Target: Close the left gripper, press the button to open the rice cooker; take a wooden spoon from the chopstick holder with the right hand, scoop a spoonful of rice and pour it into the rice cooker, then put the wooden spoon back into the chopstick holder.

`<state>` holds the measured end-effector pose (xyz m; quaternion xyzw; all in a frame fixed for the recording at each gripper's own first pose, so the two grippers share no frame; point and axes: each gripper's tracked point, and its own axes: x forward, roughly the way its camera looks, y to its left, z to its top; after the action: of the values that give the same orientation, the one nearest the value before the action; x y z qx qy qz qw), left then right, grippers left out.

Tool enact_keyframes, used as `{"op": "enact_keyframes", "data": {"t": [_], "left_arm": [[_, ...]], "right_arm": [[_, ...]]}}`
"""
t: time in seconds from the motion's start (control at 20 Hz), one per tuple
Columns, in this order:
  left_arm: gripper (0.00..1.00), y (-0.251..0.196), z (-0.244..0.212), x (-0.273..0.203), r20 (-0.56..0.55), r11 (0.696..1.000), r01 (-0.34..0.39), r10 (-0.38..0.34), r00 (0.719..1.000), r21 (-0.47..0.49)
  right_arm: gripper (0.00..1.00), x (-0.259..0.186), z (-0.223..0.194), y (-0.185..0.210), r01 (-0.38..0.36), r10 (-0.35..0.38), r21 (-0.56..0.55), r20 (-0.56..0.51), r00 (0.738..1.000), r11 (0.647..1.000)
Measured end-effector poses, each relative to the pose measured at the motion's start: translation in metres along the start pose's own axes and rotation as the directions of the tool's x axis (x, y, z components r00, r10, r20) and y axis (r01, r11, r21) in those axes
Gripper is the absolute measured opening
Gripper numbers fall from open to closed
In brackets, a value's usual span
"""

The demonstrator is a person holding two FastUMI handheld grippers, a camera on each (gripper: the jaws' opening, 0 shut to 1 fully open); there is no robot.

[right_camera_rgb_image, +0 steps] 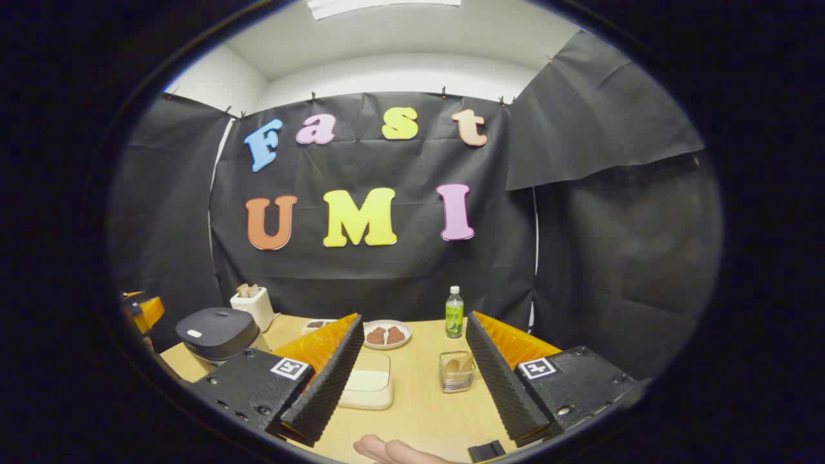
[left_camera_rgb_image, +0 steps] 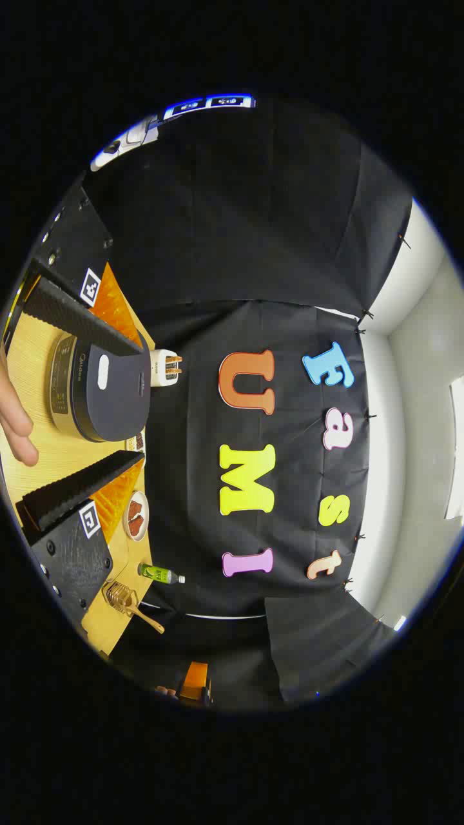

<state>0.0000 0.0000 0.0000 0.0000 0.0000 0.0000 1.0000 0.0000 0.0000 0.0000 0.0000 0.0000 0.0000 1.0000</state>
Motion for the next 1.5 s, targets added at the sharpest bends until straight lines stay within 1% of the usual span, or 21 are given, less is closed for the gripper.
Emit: {"op": "enact_keyframes", "data": {"t": [0.25, 0.5, 0.6, 0.85, 1.1, 1.3, 1.5], "left_arm": [[0.94, 0.008, 0.006, -0.006, 0.003, 1.0, 0.01, -0.01, 1.0, 0.01], [0.94, 0.009, 0.006, -0.008, -0.022, 0.999, 0.024, -0.025, 0.999, -0.043], [0.94, 0.011, 0.009, -0.008, -0.014, 0.999, 0.023, -0.023, 1.0, -0.032], [0.94, 0.003, 0.005, -0.007, -0.017, 0.999, 0.052, -0.052, 0.999, 0.006], [0.94, -0.006, 0.011, -0.008, -0.006, 0.997, 0.078, -0.078, 0.997, -0.003], [0.94, -0.007, 0.015, -0.009, 0.006, 0.996, 0.081, -0.081, 0.997, 0.021], [0.94, -0.007, 0.013, -0.008, -0.002, 0.996, 0.084, -0.084, 0.996, 0.018]], "right_arm": [[1.0, -0.016, 0.005, 0.007, -0.004, 0.005, -0.038, 0.024, 1.0, 0.999], [1.0, -0.023, 0.005, 0.015, -0.016, 0.018, -0.052, 0.022, 1.0, 0.999], [1.0, -0.024, 0.004, 0.014, -0.018, 0.019, -0.051, 0.019, 1.0, 0.999], [1.0, -0.026, 0.003, 0.01, -0.023, 0.024, -0.044, 0.026, 0.999, 0.999], [1.0, -0.026, -0.002, 0.011, -0.039, 0.04, -0.051, 0.015, 0.999, 0.998], [1.0, -0.028, 0.002, 0.007, -0.031, 0.033, -0.056, 0.035, 0.999, 0.998], [1.0, -0.031, 0.0, 0.009, -0.042, 0.044, -0.066, 0.038, 0.998, 0.997]]}}
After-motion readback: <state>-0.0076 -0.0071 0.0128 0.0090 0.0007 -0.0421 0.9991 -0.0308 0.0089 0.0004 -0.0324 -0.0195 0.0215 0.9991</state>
